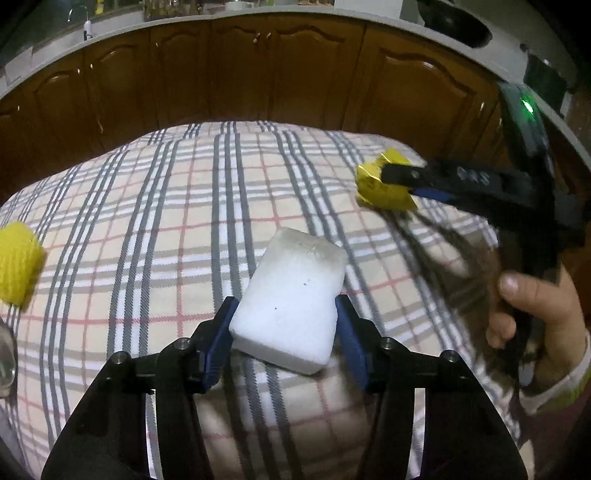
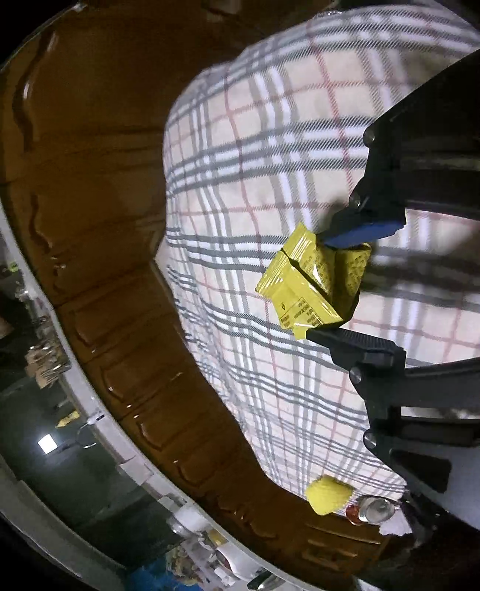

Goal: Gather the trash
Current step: 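Grasp the white foam block with the left tool while the right tool grasps the yellow wrapper, then carry foam block and wrapper over the white bin and open both tools to drop them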

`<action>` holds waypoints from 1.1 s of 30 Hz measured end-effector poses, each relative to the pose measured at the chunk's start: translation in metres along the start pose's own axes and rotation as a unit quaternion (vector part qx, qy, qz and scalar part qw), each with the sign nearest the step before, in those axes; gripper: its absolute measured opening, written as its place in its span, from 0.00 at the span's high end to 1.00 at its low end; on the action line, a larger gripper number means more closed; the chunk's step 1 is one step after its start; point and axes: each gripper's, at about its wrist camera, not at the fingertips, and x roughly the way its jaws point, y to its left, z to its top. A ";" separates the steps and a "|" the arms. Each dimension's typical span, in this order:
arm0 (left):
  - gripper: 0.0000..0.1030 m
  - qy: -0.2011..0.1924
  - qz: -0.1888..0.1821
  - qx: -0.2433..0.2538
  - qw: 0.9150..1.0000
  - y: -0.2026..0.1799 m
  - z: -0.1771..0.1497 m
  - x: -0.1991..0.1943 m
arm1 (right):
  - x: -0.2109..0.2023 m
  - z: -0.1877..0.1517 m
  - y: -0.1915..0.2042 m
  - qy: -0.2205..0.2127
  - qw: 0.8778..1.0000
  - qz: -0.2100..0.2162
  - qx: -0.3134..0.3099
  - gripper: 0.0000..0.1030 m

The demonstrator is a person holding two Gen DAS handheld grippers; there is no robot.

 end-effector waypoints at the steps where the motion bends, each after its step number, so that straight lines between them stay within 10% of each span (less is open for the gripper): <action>1: 0.50 -0.003 -0.004 -0.002 1.000 -0.001 0.001 -0.003 | -0.009 -0.003 -0.001 -0.005 1.000 0.003 0.000 0.59; 33: 0.49 -0.023 -0.094 0.071 0.993 -0.155 -0.004 -0.035 | -0.204 -0.099 -0.081 -0.095 0.992 -0.060 0.062 0.59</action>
